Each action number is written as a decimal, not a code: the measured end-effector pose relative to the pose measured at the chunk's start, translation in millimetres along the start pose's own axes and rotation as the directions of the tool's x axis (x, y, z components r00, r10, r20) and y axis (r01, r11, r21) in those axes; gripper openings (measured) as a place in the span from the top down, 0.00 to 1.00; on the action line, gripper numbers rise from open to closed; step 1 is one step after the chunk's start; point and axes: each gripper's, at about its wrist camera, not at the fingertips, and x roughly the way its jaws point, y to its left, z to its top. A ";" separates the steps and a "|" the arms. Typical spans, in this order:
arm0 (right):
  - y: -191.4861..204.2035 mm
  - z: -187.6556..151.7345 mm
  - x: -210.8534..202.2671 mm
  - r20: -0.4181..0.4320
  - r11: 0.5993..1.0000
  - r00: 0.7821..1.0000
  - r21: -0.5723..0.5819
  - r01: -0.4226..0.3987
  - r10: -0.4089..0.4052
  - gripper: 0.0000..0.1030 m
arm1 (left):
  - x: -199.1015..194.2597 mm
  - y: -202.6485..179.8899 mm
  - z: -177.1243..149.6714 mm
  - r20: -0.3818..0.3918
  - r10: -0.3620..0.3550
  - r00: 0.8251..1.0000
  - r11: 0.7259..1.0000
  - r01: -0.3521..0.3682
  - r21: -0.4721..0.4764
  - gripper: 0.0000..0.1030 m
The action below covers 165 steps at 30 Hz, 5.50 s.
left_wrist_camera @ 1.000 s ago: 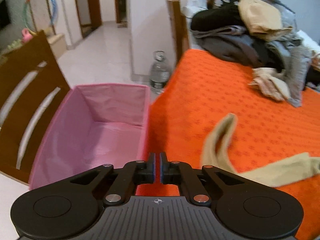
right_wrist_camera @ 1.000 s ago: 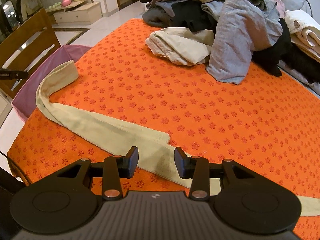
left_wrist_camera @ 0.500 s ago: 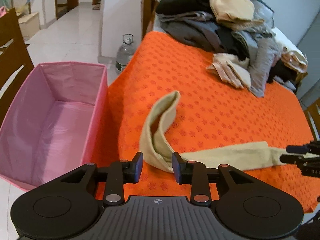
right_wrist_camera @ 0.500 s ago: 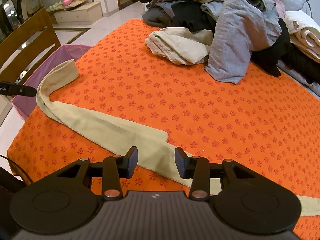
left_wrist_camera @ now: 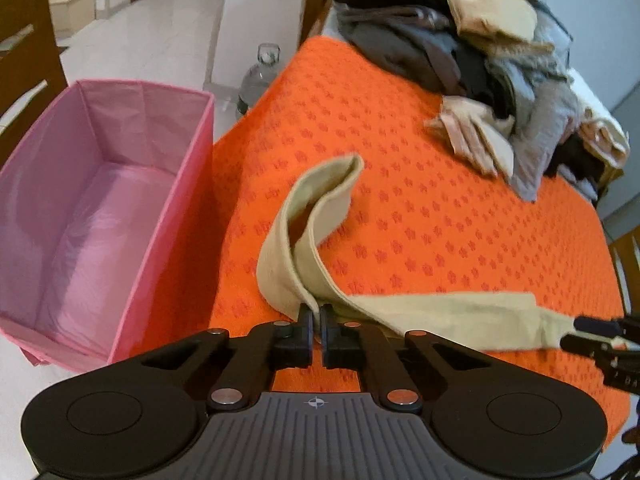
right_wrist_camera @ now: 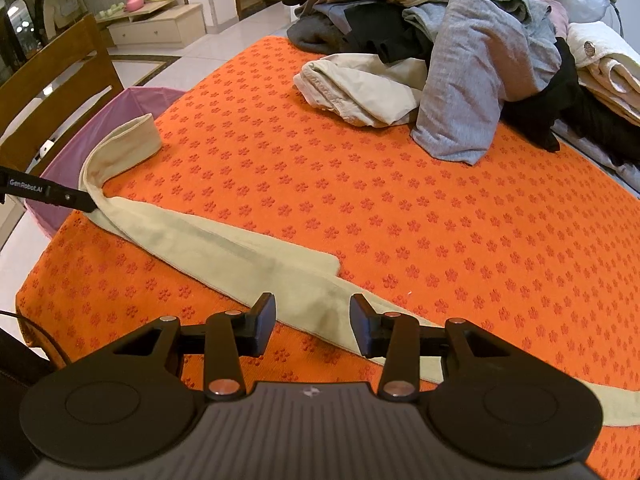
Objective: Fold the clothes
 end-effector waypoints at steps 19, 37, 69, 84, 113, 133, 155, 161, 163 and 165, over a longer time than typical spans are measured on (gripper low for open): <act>2.9 -3.4 -1.6 -0.002 1.000 1.000 0.004 -0.004 0.004 0.54 | -77.4 27.5 40.9 0.398 0.394 0.828 0.887 -0.456 0.069 0.95; 19.9 3.8 7.4 -0.008 0.998 0.999 -0.041 -0.043 0.043 0.54 | -96.0 41.6 42.0 0.593 0.532 0.605 0.637 -0.747 0.190 0.95; -54.9 -29.0 -41.7 0.049 0.983 0.997 0.173 0.054 -0.064 0.53 | -41.5 36.7 8.8 0.340 0.314 0.886 0.921 -0.372 0.117 0.38; -207.7 -110.2 -85.8 0.030 0.917 0.981 0.362 0.168 -0.192 0.53 | -5.3 -121.6 13.3 0.329 0.190 0.925 0.937 -0.271 0.221 0.38; -421.3 -197.3 -85.2 0.002 0.997 0.997 0.021 0.080 -0.080 0.94 | 42.3 -395.5 -57.3 0.283 0.108 0.953 0.910 -0.209 0.357 0.36; -516.5 -230.8 -130.8 -0.105 0.942 0.936 -0.040 0.334 -0.337 0.92 | 55.2 -435.4 -62.4 0.240 0.023 0.970 0.917 -0.117 0.381 0.36; -477.2 -226.5 -89.3 0.033 0.991 0.999 -0.128 0.046 -0.043 0.84 | 57.3 -450.3 -75.3 0.154 -0.032 0.988 0.873 -0.048 0.486 0.32; -475.1 -226.2 -74.1 0.042 0.988 0.999 -0.152 0.037 -0.031 0.83 | 59.5 -448.5 -78.5 0.136 -0.016 0.991 0.871 -0.053 0.488 0.32; -476.2 -226.5 -68.9 0.037 0.984 0.999 -0.173 0.043 -0.037 0.83 | 59.5 -448.4 -78.6 0.136 -0.014 0.991 0.874 -0.054 0.483 0.32; -477.5 -228.1 -63.8 0.026 0.980 0.999 -0.195 0.041 -0.036 0.83 | 59.2 -448.8 -79.2 0.136 -0.014 0.991 0.874 -0.054 0.483 0.32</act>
